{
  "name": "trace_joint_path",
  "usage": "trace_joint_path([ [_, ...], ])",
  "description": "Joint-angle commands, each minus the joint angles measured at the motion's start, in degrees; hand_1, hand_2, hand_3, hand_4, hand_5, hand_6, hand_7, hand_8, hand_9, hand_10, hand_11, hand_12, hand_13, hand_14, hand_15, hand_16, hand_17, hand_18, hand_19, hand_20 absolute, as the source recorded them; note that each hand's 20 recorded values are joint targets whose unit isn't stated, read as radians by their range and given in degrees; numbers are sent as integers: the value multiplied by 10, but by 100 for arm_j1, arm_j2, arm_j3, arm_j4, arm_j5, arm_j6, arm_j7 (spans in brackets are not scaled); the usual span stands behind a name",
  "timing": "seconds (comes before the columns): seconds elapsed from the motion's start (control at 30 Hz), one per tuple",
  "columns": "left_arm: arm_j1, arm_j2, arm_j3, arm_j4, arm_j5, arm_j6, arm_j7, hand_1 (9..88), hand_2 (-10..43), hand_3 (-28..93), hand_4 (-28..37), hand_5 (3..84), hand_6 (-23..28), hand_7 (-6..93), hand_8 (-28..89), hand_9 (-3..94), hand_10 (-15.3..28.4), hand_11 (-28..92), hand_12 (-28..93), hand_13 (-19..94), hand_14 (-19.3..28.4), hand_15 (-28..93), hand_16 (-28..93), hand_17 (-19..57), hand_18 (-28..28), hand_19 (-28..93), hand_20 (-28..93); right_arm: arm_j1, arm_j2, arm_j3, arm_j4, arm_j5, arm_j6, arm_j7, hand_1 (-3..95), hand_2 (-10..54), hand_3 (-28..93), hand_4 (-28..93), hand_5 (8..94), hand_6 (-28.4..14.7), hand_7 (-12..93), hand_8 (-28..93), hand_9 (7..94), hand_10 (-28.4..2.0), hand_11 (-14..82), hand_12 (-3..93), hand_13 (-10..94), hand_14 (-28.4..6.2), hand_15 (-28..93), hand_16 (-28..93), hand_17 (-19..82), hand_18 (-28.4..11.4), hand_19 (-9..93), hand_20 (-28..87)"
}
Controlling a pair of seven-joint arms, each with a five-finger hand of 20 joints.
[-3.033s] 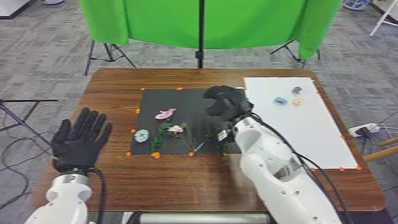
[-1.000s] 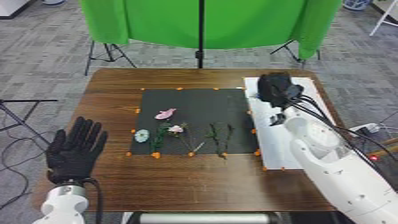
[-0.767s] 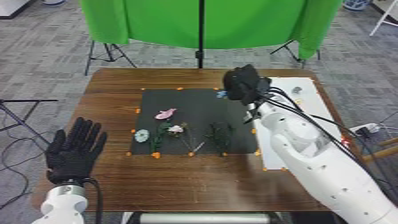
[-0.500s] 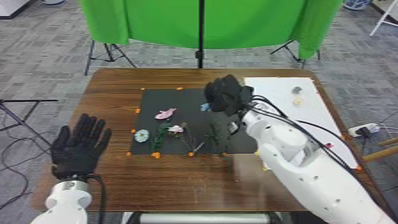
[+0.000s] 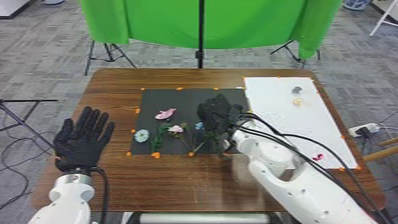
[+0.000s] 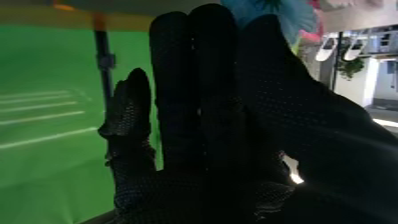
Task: Arrange flowers
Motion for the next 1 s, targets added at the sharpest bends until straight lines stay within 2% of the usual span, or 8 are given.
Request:
trace_joint_path([
  [0.03, 76, -50, 32, 19, -186, 121, -35, 272, 190, 769, -283, 497, 95, 138, -105, 422, 148, 228, 86, 299, 155, 401, -92, -76, 138, 382, 128, -8, -103, 81, -41, -168, -653, 58, 579, -95, 725, -283, 729, 12, 342, -67, 809, -102, 75, 330, 638, -68, 388, 366, 283, -210, 826, 421],
  [0.33, -8, -90, 68, 51, -194, 155, -86, 270, 191, 768, -283, 496, 95, 139, -106, 421, 147, 230, 85, 294, 154, 401, -93, -78, 138, 385, 129, -48, -118, 222, -240, 107, -897, 181, 532, -95, 773, -283, 702, 16, 200, -99, 723, -117, 167, 175, 615, -81, 390, 323, 270, -212, 806, 410],
  [0.53, -24, -80, 93, 57, -243, 249, -67, 251, 199, 760, -283, 495, 95, 139, -105, 422, 148, 232, 85, 296, 156, 406, -93, -78, 138, 386, 128, -183, 78, 300, -573, 213, -970, 291, 494, -95, 822, -283, 661, 11, 175, -144, 656, -119, 124, 142, 600, -92, 418, 279, 263, -216, 803, 407],
  [0.6, -8, -92, 90, 42, -264, 186, -67, 250, 199, 761, -283, 495, 95, 141, -105, 423, 148, 233, 85, 298, 156, 408, -94, -77, 139, 386, 128, -266, 170, 457, -769, 204, -1101, 303, 476, -95, 843, -283, 644, 11, 163, -138, 628, -119, 107, 132, 590, -100, 442, 224, 259, -218, 802, 404],
  [0.73, -16, -58, 106, 37, -181, 102, -72, 250, 199, 761, -283, 495, 95, 141, -106, 425, 149, 235, 85, 300, 156, 408, -95, -77, 139, 386, 128, -404, 441, 1035, -765, 128, -541, 683, 445, -95, 850, -283, 602, 7, 154, -138, 584, -120, 95, 127, 558, -109, 441, 196, 253, -221, 791, 398],
  [0.77, 11, 4, 117, 17, -182, 105, 0, 250, 199, 761, -283, 495, 95, 141, -106, 425, 149, 235, 85, 300, 156, 408, -95, -77, 139, 386, 128, -361, 455, 1183, -560, -102, -355, 720, 440, -95, 856, -283, 594, 4, 153, -138, 572, -120, 94, 127, 530, -116, 421, 184, 249, -220, 779, 391],
  [0.93, 123, 95, 185, -50, 222, 52, 50, 252, 198, 763, -283, 494, 96, 141, -106, 426, 149, 235, 84, 300, 157, 408, -95, -77, 139, 387, 128, -31, 503, 1831, 490, 100, -8, 1293, 423, -95, 890, -283, 562, 8, 172, -148, 484, -116, 86, 113, 364, -145, 234, 141, 191, -200, 642, 300],
  [1.0, 164, 109, 158, -80, 218, 29, 94, 253, 198, 762, -283, 494, 96, 141, -106, 425, 149, 234, 84, 300, 157, 408, -95, -77, 139, 386, 127, -25, 609, 2044, 771, 75, 89, 1324, 423, -95, 895, -283, 547, 9, 179, -153, 463, -114, 84, 108, 338, -151, 196, 142, 171, -193, 599, 270],
])
